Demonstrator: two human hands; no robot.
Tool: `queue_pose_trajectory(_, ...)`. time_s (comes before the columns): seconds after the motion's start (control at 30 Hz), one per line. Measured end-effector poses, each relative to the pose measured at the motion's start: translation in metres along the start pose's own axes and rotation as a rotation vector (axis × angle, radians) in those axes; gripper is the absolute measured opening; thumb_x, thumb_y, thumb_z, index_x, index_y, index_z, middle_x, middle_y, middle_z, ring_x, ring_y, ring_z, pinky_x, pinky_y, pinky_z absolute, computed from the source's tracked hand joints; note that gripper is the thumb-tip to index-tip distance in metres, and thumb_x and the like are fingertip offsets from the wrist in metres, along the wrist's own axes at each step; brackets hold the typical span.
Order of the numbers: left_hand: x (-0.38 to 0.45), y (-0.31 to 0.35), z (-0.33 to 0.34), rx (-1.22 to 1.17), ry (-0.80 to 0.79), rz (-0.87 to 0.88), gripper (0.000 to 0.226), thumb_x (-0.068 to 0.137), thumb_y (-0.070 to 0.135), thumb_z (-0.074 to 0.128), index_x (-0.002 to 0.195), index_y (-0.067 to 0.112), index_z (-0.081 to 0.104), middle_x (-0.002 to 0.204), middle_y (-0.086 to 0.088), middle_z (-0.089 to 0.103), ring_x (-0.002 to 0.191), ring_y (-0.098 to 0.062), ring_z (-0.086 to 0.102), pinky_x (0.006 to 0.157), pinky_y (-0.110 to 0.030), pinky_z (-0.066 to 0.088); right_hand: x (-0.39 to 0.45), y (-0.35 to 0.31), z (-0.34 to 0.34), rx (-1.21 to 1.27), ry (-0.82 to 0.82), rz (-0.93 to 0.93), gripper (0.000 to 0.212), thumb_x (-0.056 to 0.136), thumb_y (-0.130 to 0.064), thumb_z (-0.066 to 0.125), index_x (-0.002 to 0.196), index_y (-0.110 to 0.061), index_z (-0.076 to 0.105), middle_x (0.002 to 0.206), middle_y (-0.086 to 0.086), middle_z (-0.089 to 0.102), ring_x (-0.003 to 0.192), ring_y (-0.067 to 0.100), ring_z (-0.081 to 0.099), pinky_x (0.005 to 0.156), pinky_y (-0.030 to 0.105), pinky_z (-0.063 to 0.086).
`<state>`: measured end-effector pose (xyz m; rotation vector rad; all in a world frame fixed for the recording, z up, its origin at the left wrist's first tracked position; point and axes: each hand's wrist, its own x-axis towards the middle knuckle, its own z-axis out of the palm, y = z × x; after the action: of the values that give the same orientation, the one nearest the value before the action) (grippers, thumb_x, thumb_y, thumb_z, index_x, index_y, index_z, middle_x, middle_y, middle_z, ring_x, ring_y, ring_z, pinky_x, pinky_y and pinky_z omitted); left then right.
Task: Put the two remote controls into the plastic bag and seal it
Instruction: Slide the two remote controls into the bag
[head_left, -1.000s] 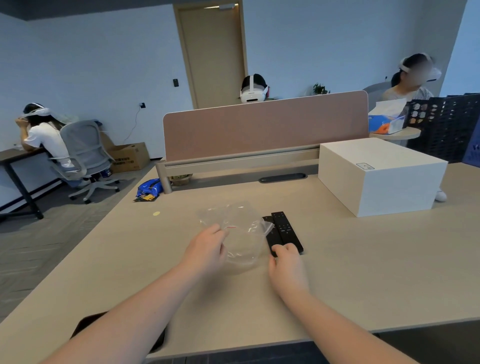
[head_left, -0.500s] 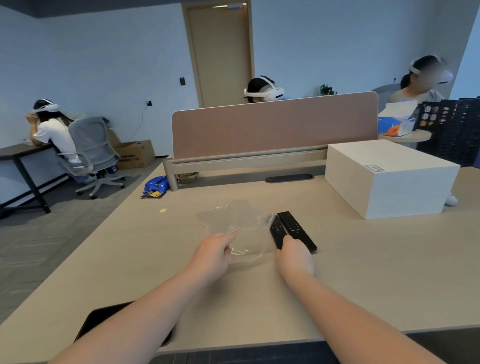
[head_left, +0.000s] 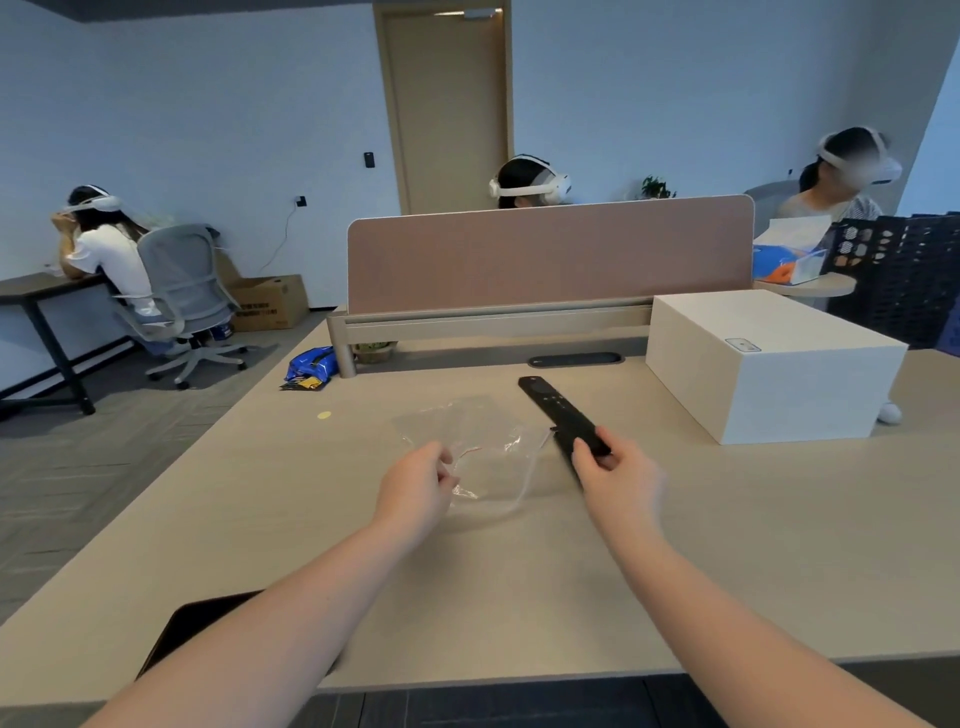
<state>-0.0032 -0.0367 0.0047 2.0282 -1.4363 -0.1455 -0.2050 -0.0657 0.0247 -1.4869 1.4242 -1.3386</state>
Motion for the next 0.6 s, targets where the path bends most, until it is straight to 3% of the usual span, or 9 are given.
queue_pose_trajectory(0.07, 0.004, 0.002, -0.001, -0.019, -0.001, -0.049, 0.003, 0.084, 0.014, 0.065, 0.086, 0.014, 0.064, 0.081, -0.003, 0.064, 0.087, -0.027, 0.061, 0.067, -0.027, 0.039, -0.013, -0.007, 0.000, 0.049, -0.064, -0.044, 0.033, 0.088, -0.020, 0.063, 0.120, -0.015, 0.063, 0.083, -0.003, 0.065, 0.069, 0.004, 0.059, 0.060, 0.010, 0.044)
queue_pose_trajectory(0.1, 0.005, 0.005, -0.002, -0.028, 0.003, -0.070, 0.002, 0.084, 0.014, 0.065, 0.085, 0.014, 0.066, 0.079, -0.002, 0.062, 0.083, -0.025, 0.060, 0.067, -0.026, 0.038, -0.019, -0.010, 0.001, 0.055, -0.113, -0.060, 0.032, 0.087, -0.020, 0.064, 0.119, -0.016, 0.063, 0.080, -0.007, 0.065, 0.069, 0.000, 0.060, 0.066, 0.013, 0.046)
queue_pose_trajectory(0.17, 0.009, 0.009, -0.005, -0.057, 0.026, -0.118, 0.005, 0.084, 0.016, 0.064, 0.085, 0.012, 0.068, 0.079, -0.003, 0.062, 0.079, -0.023, 0.057, 0.067, -0.026, 0.039, -0.025, -0.012, 0.005, 0.024, -0.211, -0.084, 0.035, 0.086, -0.020, 0.066, 0.120, -0.015, 0.064, 0.076, -0.008, 0.065, 0.070, 0.006, 0.062, 0.074, 0.022, 0.048)
queue_pose_trajectory(0.23, 0.013, 0.012, -0.009, -0.093, 0.055, -0.170, 0.007, 0.084, 0.017, 0.064, 0.083, 0.013, 0.069, 0.081, -0.007, 0.070, 0.081, -0.026, 0.062, 0.068, -0.029, 0.045, -0.029, -0.012, 0.006, -0.041, -0.272, -0.089, 0.036, 0.085, -0.022, 0.067, 0.120, -0.014, 0.064, 0.078, -0.004, 0.066, 0.072, 0.010, 0.061, 0.074, 0.022, 0.047)
queue_pose_trajectory(0.37, 0.014, 0.009, -0.014, -0.117, 0.100, -0.260, 0.010, 0.083, 0.014, 0.061, 0.076, 0.015, 0.068, 0.083, -0.010, 0.073, 0.083, -0.030, 0.065, 0.070, -0.033, 0.050, -0.040, -0.005, 0.004, -0.079, -0.275, -0.089, 0.032, 0.084, -0.024, 0.067, 0.115, -0.016, 0.068, 0.069, -0.007, 0.063, 0.064, 0.003, 0.057, 0.060, 0.011, 0.042)
queue_pose_trajectory(0.6, 0.018, 0.002, -0.024, -0.108, 0.210, -0.333, 0.009, 0.087, 0.013, 0.059, 0.085, 0.011, 0.068, 0.085, -0.008, 0.068, 0.077, -0.025, 0.055, 0.064, -0.029, 0.040, -0.051, 0.005, -0.002, -0.027, -0.278, -0.055, 0.026, 0.082, -0.021, 0.068, 0.108, -0.016, 0.071, 0.066, -0.015, 0.062, 0.066, 0.006, 0.060, 0.072, 0.027, 0.051)
